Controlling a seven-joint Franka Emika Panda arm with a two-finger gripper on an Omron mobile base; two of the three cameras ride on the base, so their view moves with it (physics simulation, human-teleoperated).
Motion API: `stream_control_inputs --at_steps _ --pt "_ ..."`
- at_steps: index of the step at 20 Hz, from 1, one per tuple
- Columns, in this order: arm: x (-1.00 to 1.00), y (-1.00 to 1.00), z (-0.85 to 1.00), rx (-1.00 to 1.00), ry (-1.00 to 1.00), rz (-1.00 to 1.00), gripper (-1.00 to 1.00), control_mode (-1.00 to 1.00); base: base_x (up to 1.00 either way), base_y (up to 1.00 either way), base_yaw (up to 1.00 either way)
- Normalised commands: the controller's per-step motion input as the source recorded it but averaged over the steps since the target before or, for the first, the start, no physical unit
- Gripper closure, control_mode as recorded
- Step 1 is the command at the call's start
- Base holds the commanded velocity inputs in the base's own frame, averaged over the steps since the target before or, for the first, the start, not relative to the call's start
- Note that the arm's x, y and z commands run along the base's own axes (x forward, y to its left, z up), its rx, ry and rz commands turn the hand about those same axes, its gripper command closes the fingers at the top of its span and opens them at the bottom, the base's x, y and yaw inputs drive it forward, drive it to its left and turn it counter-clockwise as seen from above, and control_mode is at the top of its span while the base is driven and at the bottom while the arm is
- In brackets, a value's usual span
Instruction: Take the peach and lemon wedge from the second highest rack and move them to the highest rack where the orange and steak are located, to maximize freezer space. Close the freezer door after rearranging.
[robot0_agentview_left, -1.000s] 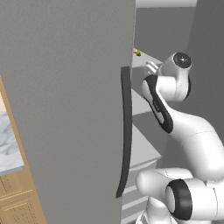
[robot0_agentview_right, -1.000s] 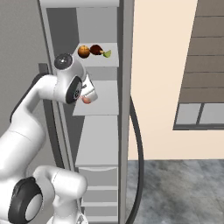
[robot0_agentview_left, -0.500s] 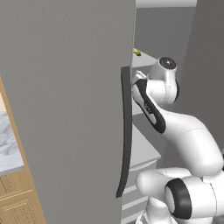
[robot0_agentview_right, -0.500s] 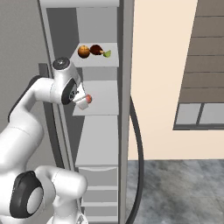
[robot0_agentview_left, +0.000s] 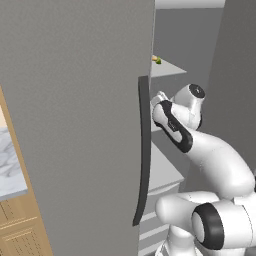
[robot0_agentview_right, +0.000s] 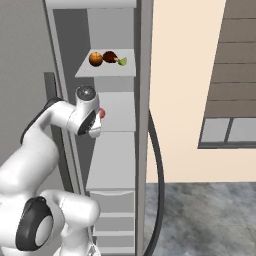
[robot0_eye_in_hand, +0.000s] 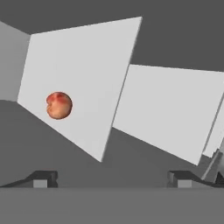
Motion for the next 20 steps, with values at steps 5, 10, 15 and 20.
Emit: stream_control_inputs --at_steps 5,10,15,20 --pt "0.38 0.04 -0.2 0.24 -0.07 -0.02 -1.0 -1.0 0.0 0.0 0.0" --pt "0.32 0.04 -0.07 0.27 -0.18 0.0 -1.0 -1.0 0.0 0.0 0.0" --pt "0.32 0.14 -0.08 0.16 0.0 0.0 -1.0 -1.0 0.0 0.0 0.0" --pt "0.33 0.17 -0.01 0.04 0.0 0.0 -1.0 -1.0 0.0 0.0 0.0"
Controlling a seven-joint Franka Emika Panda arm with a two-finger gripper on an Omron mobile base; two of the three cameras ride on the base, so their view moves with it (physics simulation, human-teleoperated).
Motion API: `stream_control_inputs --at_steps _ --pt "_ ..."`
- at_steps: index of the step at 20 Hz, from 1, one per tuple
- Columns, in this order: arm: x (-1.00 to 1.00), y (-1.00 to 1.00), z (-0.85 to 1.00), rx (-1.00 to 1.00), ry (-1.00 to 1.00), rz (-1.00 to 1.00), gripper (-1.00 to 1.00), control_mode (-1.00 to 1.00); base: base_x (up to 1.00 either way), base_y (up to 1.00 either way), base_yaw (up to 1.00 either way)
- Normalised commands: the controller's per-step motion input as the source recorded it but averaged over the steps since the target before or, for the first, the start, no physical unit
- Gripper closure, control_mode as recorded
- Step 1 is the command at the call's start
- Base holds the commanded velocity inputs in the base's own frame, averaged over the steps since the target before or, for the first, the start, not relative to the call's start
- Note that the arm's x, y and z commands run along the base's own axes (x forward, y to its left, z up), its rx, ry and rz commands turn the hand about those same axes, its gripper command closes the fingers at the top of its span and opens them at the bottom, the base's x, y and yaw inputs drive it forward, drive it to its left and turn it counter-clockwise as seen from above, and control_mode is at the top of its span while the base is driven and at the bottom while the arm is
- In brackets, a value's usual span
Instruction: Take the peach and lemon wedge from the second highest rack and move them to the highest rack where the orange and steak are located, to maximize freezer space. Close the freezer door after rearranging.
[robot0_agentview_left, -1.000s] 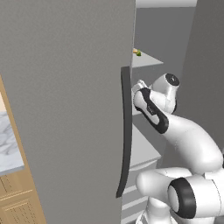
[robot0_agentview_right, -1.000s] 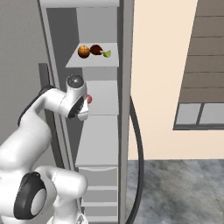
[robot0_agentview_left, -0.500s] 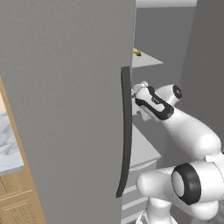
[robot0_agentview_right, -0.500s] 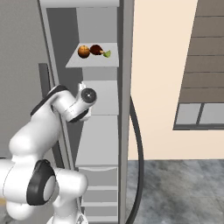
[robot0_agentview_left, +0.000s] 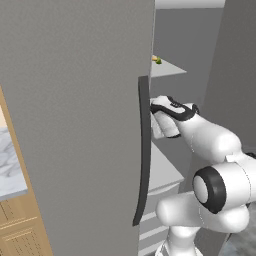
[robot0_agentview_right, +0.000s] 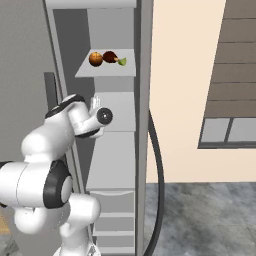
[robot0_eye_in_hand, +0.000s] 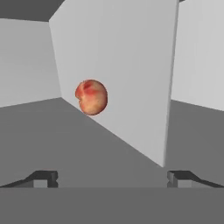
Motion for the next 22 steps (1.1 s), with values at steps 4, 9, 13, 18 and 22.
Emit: stream_control_inputs --at_steps 4,9,13,18,22 --pt "0.2 0.05 0.0 0.01 0.0 0.0 -1.0 -1.0 0.0 0.0 0.0" --pt "0.16 0.0 -0.01 0.01 0.0 0.0 -1.0 -1.0 0.0 0.0 0.0" --pt "0.21 0.0 0.0 0.0 0.0 0.0 -1.0 -1.0 0.0 0.0 0.0" --pt "0.3 0.0 0.0 0.0 0.04 0.0 -1.0 -1.0 0.0 0.0 0.0" --pt "0.19 0.0 -0.03 0.0 0.02 0.0 -1.0 -1.0 0.0 0.0 0.0"
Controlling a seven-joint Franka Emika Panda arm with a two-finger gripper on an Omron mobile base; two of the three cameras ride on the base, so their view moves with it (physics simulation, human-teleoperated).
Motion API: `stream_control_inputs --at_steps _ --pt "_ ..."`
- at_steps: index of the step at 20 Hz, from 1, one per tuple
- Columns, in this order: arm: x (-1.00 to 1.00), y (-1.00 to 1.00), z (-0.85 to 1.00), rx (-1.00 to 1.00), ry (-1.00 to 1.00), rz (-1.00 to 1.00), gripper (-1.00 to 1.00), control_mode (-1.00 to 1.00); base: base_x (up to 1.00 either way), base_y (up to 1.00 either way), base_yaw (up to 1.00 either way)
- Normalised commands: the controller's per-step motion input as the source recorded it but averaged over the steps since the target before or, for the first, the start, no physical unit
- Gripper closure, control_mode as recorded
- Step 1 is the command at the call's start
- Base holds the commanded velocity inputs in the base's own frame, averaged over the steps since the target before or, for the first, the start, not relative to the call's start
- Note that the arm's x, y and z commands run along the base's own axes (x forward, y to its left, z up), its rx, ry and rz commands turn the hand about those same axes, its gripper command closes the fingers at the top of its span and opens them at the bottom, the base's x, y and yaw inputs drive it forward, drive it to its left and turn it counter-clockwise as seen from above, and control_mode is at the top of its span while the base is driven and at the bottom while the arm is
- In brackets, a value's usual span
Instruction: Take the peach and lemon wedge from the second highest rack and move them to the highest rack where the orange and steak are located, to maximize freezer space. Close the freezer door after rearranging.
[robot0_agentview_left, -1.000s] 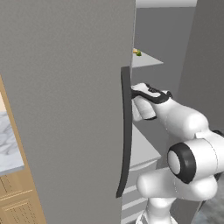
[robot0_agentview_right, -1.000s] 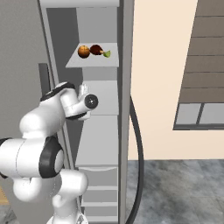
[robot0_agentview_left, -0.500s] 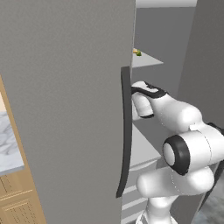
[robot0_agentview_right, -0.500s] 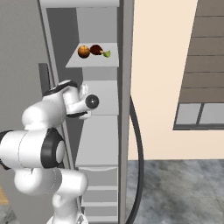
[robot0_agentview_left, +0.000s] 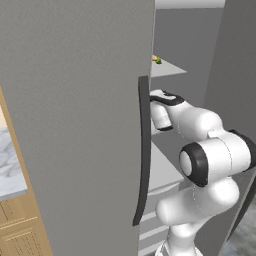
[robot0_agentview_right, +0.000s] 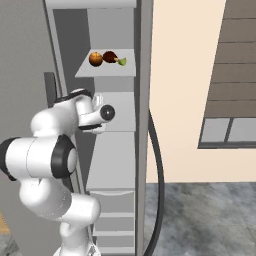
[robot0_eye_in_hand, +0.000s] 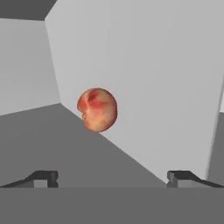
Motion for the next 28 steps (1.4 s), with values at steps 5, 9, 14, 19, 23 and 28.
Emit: stream_control_inputs --at_steps 5,9,14,19,23,28 --pt "0.17 0.01 -0.13 0.0 0.06 0.0 -1.0 -1.0 0.0 0.0 0.0" --pt "0.23 0.04 -0.18 0.0 0.22 0.0 -1.0 -1.0 0.0 0.0 0.0" --pt "0.36 0.13 -0.27 0.0 0.23 -0.03 -1.0 -1.0 0.0 0.0 0.0" --pt "0.28 0.12 -0.1 0.18 -0.02 -0.11 -1.0 -1.0 0.0 0.0 0.0" --pt "0.22 0.0 -0.06 0.16 -0.01 -0.12 -1.0 -1.0 0.0 0.0 0.0" --pt "0.22 0.0 -0.13 0.0 0.0 -0.11 -1.0 -1.0 0.0 0.0 0.0"
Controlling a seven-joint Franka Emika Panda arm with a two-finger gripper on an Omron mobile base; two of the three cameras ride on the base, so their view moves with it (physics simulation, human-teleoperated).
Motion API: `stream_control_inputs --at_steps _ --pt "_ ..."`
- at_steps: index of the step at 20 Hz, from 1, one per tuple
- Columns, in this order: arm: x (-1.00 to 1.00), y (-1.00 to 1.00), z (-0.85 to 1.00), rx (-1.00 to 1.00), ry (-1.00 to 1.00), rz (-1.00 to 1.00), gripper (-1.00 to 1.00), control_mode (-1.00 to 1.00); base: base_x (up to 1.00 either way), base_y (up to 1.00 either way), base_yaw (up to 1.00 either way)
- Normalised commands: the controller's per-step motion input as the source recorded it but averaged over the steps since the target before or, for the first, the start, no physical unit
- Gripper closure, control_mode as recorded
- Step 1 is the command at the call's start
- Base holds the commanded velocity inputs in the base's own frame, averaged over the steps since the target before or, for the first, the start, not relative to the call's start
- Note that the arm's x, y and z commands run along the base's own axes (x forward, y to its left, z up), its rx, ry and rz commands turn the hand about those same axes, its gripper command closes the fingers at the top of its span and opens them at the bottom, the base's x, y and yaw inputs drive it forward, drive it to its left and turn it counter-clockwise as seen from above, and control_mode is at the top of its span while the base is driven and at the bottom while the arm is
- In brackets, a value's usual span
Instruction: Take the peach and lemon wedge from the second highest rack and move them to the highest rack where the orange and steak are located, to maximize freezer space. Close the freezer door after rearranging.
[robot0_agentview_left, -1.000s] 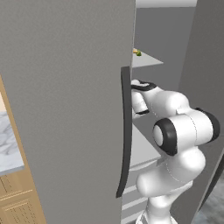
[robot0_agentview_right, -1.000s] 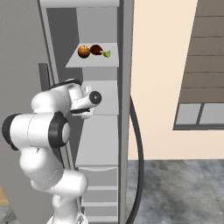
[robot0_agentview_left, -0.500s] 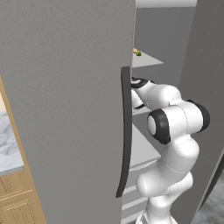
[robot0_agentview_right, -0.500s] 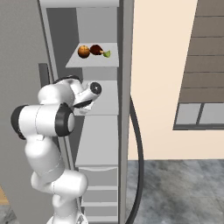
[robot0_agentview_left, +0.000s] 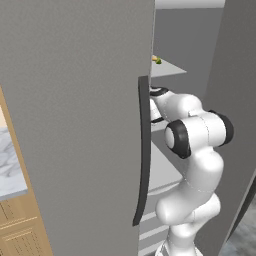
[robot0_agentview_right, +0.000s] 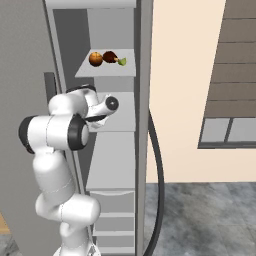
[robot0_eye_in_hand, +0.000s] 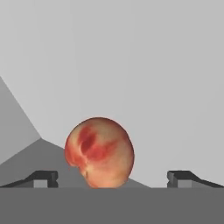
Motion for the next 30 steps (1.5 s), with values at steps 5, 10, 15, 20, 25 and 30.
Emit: stream_control_inputs --at_steps 5,10,15,20,25,30 --pt "0.31 0.0 -0.05 0.0 0.0 -0.02 -1.0 -1.0 0.0 0.0 0.0" --pt "0.24 0.01 -0.09 0.0 0.0 0.0 -1.0 -1.0 0.0 0.0 0.0" --pt "0.2 0.04 -0.24 0.0 0.01 0.0 -1.0 -1.0 0.0 0.0 0.0" --pt "0.26 0.09 -0.36 0.0 0.14 0.0 -1.0 -1.0 0.0 0.0 0.0" --pt "0.2 0.12 -0.45 0.0 0.13 0.0 -1.0 -1.0 0.0 0.0 0.0" --pt "0.07 0.0 -0.4 -0.02 0.02 0.0 1.0 -1.0 0.0 0.0 0.0"
